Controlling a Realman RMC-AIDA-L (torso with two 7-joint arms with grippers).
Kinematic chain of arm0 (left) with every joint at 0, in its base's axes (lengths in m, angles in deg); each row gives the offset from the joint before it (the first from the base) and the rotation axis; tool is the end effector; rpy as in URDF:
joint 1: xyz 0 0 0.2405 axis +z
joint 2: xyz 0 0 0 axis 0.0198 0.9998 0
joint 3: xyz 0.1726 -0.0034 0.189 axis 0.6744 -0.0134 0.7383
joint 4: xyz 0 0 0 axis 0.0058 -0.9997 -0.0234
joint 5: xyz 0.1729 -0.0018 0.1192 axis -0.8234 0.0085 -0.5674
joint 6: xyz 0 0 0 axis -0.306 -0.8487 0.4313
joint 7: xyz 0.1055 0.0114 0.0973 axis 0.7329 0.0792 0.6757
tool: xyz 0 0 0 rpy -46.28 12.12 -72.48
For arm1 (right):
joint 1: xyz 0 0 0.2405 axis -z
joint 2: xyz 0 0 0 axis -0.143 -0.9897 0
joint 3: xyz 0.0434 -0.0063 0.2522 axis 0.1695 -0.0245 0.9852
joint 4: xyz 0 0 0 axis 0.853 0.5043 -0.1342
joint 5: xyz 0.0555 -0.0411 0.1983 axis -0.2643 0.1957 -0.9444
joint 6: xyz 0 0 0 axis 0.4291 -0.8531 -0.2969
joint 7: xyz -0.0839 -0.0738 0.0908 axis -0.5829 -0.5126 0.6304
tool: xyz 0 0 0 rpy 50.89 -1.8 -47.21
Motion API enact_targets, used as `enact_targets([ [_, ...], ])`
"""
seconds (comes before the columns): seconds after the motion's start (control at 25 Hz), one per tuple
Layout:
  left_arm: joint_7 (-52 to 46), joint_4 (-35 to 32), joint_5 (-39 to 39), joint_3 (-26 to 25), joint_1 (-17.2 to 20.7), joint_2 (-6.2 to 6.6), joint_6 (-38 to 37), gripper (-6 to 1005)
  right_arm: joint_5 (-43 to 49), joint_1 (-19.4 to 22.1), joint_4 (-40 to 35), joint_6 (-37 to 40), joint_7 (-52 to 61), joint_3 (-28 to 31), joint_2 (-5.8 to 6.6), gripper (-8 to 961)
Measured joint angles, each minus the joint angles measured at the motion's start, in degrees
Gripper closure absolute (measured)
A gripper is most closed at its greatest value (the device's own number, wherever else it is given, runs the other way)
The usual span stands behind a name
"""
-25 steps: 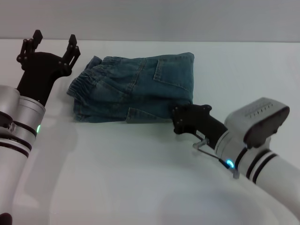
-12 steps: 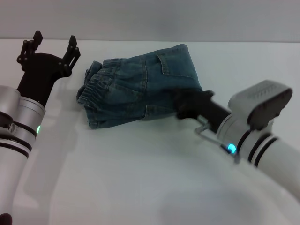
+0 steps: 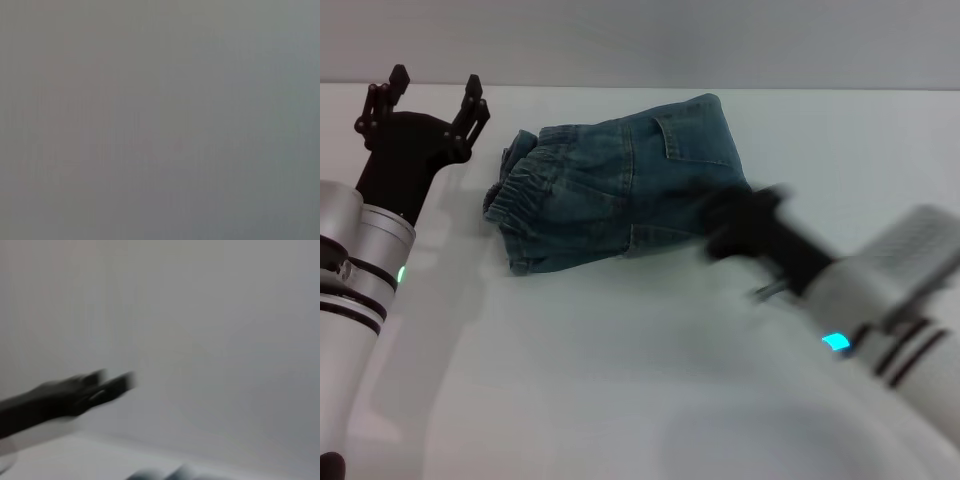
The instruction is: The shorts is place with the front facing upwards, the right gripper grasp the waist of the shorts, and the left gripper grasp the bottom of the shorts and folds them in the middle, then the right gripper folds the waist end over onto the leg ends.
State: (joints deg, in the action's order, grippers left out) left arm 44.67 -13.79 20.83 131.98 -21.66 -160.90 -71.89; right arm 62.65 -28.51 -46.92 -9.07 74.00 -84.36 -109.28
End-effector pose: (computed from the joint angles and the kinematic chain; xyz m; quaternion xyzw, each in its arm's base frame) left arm -0.2732 0.3422 -0.0350 -0.6960 -0.1924 -0.3228 0.6118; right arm 0.2256 0.3091 -0.1107 -0.8326 0.1960 0.3242 0.4040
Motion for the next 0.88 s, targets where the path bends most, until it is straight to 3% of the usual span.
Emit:
enact_targets([
  [0.08, -0.1, 0.1, 0.0, 0.0, 0.0, -0.05, 0.0, 170, -0.4, 4.1, 0.0, 6.0, -6.5, 6.1, -0.3, 876],
  [0.2, -0.1, 0.1, 0.0, 0.0, 0.0, -0.07, 0.1, 170, -5.7, 8.6, 0.5, 14.9, -11.0, 10.7, -0.6, 871],
  [0.4, -0.2, 1.5, 0.4, -0.2, -0.7, -0.09, 0.7, 170, -22.9, 11.3, 9.2, 27.7, -11.0, 10.1, -0.66, 864],
  [0.6, -2.5, 5.8, 0.2, -1.1, -2.6, -0.08, 2.7, 170, -25.4, 13.0, 16.4, 34.0, -10.2, 9.4, -0.66, 856],
  [0.8, -4.6, 7.8, 0.1, -1.4, -3.6, 0.06, 3.8, 170, -25.4, 14.0, 16.2, 34.8, -8.9, 9.4, -0.67, 646],
  [0.88, -4.6, 8.6, 0.0, -1.4, -3.9, 0.08, 4.1, 170, -25.5, 13.8, 16.3, 34.6, -7.4, 9.4, -0.66, 604],
])
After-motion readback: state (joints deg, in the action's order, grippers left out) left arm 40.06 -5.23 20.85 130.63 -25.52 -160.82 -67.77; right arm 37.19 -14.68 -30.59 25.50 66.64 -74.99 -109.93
